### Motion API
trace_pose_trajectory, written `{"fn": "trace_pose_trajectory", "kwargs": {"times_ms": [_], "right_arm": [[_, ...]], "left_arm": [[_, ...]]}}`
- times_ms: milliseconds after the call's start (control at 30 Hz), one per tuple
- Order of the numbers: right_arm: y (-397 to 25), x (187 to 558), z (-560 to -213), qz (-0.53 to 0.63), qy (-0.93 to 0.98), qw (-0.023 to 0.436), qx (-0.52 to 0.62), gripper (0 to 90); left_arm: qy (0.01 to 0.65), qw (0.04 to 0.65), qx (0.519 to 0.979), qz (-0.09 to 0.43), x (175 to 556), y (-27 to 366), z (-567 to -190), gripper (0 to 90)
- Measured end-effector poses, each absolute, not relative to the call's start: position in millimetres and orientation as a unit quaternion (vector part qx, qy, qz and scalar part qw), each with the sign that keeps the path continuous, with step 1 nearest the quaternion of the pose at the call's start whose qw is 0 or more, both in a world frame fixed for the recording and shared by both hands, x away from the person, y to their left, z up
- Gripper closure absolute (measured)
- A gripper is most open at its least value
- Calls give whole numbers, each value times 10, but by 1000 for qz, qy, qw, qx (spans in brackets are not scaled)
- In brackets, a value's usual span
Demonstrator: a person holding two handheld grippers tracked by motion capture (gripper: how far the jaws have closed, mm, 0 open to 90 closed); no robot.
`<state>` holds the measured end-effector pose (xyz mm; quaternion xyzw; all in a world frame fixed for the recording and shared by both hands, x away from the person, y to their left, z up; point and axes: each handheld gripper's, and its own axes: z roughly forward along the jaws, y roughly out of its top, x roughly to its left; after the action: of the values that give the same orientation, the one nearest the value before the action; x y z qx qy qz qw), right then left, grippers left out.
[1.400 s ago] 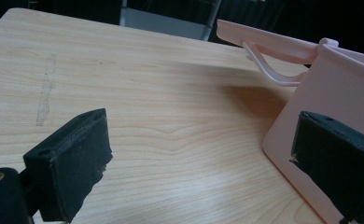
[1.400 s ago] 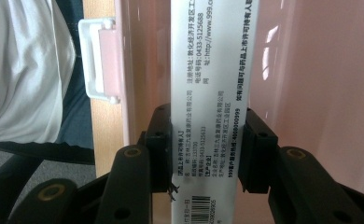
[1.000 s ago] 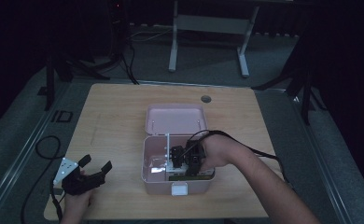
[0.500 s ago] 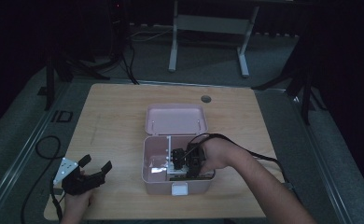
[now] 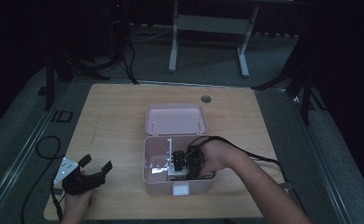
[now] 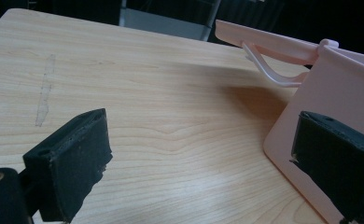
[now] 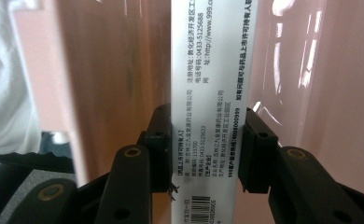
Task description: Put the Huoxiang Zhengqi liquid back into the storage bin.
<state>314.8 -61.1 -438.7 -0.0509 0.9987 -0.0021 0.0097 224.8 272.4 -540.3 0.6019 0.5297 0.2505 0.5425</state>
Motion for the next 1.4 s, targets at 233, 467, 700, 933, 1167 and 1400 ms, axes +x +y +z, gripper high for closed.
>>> {"fn": "trace_pose_trajectory", "kwargs": {"times_ms": [233, 467, 700, 933, 1167, 1400], "right_arm": [[-601, 3188, -4479, -1, 999, 2, -53, 619], [-620, 3224, -4496, 16, 998, -10, -52, 618], [-612, 3223, -4502, 15, 998, -13, -60, 607], [-610, 3230, -4481, 10, 998, -17, -54, 512], [-645, 3247, -4354, 33, 998, -11, -48, 431], [-737, 3282, -4112, 69, 997, 2, -35, 316]], "left_arm": [[529, 543, 602, 250, 2244, 2729, -5401, 47], [529, 543, 602, 250, 2249, 2724, -5403, 47], [530, 543, 602, 250, 2248, 2726, -5403, 47], [530, 543, 601, 250, 2248, 2728, -5401, 47], [530, 544, 601, 250, 2246, 2731, -5399, 47], [530, 545, 600, 250, 2250, 2728, -5400, 46]]}}
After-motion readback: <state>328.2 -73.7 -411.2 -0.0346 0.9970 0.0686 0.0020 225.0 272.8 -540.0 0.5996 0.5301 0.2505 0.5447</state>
